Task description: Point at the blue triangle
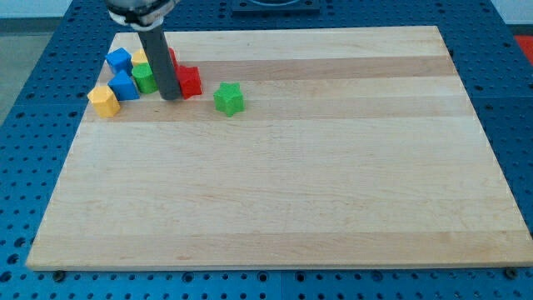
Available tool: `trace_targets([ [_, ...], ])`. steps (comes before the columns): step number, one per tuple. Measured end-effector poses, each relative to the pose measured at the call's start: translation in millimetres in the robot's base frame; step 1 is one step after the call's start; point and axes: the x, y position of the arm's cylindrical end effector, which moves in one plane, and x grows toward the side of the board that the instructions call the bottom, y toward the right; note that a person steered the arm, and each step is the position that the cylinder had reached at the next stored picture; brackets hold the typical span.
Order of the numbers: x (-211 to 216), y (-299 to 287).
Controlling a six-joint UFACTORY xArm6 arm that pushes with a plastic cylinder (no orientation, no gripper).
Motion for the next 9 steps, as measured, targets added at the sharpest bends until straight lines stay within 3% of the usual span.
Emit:
trace_targets([
  [1, -24, 1],
  [4, -15, 125],
  [5, -14, 139],
  [7, 0, 53],
  [8, 47, 18],
  [9, 54, -23],
])
